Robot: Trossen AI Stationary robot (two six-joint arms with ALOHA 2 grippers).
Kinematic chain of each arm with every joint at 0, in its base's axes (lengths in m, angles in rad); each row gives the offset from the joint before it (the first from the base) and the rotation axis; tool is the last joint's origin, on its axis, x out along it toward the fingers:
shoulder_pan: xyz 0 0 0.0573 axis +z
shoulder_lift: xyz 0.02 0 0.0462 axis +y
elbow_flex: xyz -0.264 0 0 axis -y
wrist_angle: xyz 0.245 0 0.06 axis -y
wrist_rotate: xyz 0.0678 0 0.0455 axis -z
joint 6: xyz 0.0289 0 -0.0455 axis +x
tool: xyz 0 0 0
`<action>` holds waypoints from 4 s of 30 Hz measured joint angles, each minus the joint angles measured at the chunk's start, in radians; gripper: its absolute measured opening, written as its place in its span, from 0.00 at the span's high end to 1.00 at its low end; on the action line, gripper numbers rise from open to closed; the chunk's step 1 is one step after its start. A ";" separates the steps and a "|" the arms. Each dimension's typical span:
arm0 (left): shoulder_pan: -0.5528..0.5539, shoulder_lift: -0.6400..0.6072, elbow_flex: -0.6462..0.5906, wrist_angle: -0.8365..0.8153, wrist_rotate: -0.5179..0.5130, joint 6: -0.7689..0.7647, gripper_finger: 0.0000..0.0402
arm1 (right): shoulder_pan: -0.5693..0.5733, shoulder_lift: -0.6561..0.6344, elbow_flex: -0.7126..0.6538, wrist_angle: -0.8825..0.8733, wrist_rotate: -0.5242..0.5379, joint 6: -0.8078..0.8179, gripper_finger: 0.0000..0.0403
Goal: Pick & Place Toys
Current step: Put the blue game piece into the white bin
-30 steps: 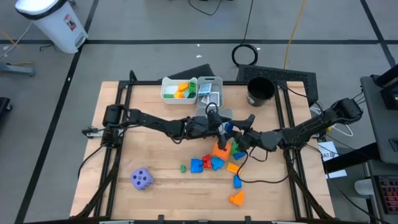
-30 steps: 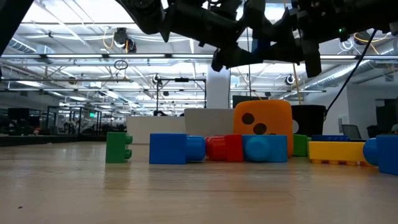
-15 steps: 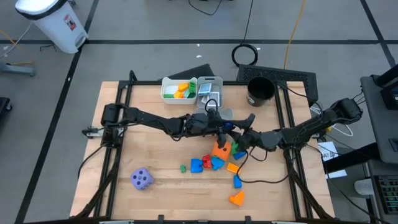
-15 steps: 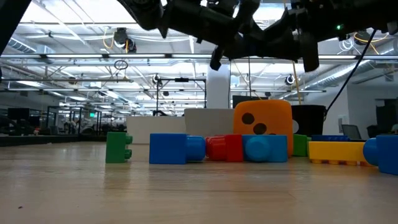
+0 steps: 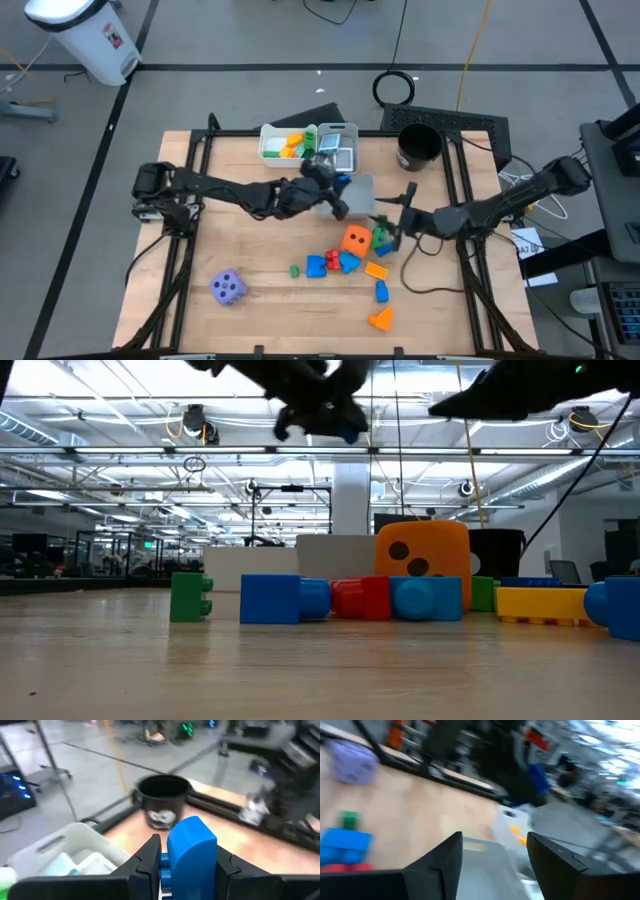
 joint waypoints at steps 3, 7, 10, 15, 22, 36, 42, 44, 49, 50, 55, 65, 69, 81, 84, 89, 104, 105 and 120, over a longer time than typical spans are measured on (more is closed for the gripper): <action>0.033 -0.082 -0.131 0.066 -0.066 -0.028 0.76 | 0.005 -0.074 0.000 -0.029 -0.073 0.053 0.52; 0.120 -0.180 -0.359 0.189 -0.079 -0.089 0.76 | 0.007 -0.120 0.000 -0.068 -0.137 0.085 0.52; 0.217 -0.225 -0.505 0.305 -0.082 -0.151 0.75 | 0.007 -0.120 0.001 -0.060 -0.140 0.077 0.52; 0.400 -0.214 -0.599 0.350 -0.016 -0.229 0.75 | -0.010 -0.093 0.000 -0.042 -0.140 0.058 0.52; 0.545 -0.177 -0.601 0.297 0.118 -0.378 0.67 | -0.036 -0.085 0.000 -0.042 -0.141 0.057 0.52; 0.579 -0.179 -0.600 0.289 0.300 -0.340 0.20 | -0.043 -0.124 0.000 -0.149 -0.141 0.139 0.52; 0.567 -0.191 -0.599 0.280 0.447 -0.360 0.13 | -0.081 -0.179 0.000 -0.381 -0.164 0.264 0.52; 0.551 -0.191 -0.599 0.282 0.475 -0.390 0.12 | -0.122 -0.179 0.001 -0.468 -0.233 0.329 0.52; 0.501 -0.191 -0.599 0.304 0.472 -0.421 0.13 | -0.241 -0.118 0.001 -0.631 -0.372 0.433 0.52; 0.492 -0.191 -0.599 0.320 0.473 -0.421 0.13 | -0.258 -0.095 0.000 -0.659 -0.401 0.433 0.52; 0.457 -0.191 -0.599 0.362 0.467 -0.372 0.11 | -0.317 0.049 0.000 -0.667 -0.558 0.442 0.52; 0.443 -0.191 -0.599 0.389 0.466 -0.337 0.11 | -0.409 0.252 0.001 -0.572 -0.772 0.467 0.53; 0.443 -0.191 -0.599 0.389 0.466 -0.337 0.12 | -0.439 0.257 0.003 -0.570 -0.891 0.557 0.57; 0.443 -0.191 -0.599 0.388 0.466 -0.338 0.10 | -0.351 0.194 0.000 -0.340 -1.088 0.464 0.65; 0.442 -0.191 -0.600 0.388 0.466 -0.339 0.10 | -0.314 0.196 0.000 -0.370 -0.953 0.338 0.62; 0.440 -0.191 -0.600 0.387 0.466 -0.341 0.10 | -0.286 0.196 0.000 -0.452 -0.572 0.249 0.54; 0.439 -0.191 -0.600 0.387 0.466 -0.341 0.10 | -0.283 0.195 0.000 -0.666 -0.613 0.415 0.50; 0.439 -0.191 -0.600 0.387 0.466 -0.341 0.10 | -0.283 0.195 0.000 -0.666 -0.664 0.431 0.50; 0.436 -0.191 -0.600 0.387 0.466 -0.341 0.10 | -0.150 0.195 0.000 -0.616 -0.740 0.460 0.49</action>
